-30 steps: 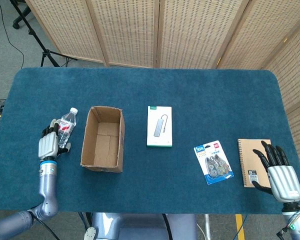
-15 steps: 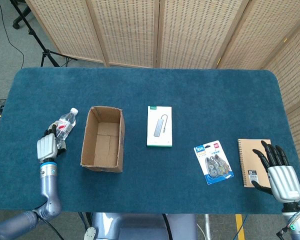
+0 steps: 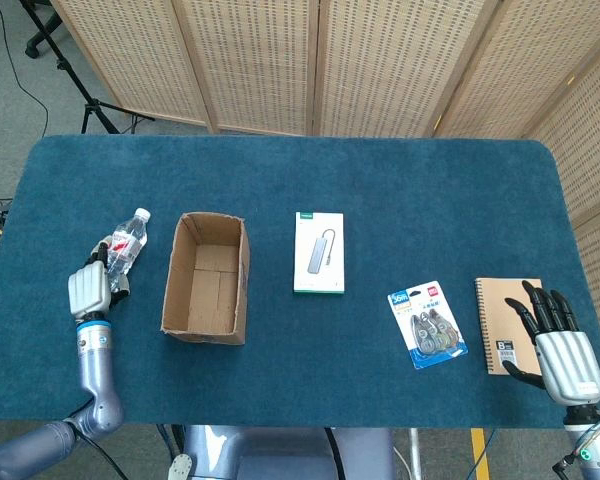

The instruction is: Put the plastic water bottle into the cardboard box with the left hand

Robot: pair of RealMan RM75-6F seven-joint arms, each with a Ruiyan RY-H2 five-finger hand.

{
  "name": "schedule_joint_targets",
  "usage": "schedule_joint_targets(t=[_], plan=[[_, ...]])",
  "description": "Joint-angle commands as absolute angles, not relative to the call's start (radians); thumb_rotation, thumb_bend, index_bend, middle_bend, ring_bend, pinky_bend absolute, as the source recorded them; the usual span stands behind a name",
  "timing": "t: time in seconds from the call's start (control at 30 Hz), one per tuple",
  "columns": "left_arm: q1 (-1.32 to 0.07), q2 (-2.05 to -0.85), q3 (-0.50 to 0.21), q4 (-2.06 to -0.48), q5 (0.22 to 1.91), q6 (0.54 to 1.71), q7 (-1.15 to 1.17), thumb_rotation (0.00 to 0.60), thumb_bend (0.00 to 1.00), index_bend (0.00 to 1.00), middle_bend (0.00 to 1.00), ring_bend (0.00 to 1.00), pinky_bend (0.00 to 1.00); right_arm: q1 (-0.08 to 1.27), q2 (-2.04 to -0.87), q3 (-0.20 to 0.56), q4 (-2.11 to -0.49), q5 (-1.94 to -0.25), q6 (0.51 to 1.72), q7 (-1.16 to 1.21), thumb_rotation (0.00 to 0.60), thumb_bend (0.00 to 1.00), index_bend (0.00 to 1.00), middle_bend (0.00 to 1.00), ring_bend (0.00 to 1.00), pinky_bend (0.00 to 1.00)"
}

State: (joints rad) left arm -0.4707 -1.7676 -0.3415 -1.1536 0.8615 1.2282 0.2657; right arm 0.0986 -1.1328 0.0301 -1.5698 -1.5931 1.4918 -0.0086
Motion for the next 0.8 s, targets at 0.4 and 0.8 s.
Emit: schedule_joint_targets(t=[0.4, 0.8], plan=[[-0.407, -1.556, -0.360, -1.595, 0.940, 1.410, 0.392, 0.600, 0.81, 0.71, 0.47, 0.38, 0.48, 0.100, -1.136, 0.029, -1.570, -1.595, 1.491, -0.015, 0.600, 0.14, 0.15, 0.00, 0.00, 0.00], [-0.360, -1.422, -0.343, -1.884, 1.031, 1.517, 0.441, 0.600, 0.81, 0.71, 0.48, 0.39, 0.49, 0.101, -1.138, 0.027, -1.569, -1.598, 1.490, -0.017, 0.600, 0.14, 0.15, 0.00, 0.00, 0.00]])
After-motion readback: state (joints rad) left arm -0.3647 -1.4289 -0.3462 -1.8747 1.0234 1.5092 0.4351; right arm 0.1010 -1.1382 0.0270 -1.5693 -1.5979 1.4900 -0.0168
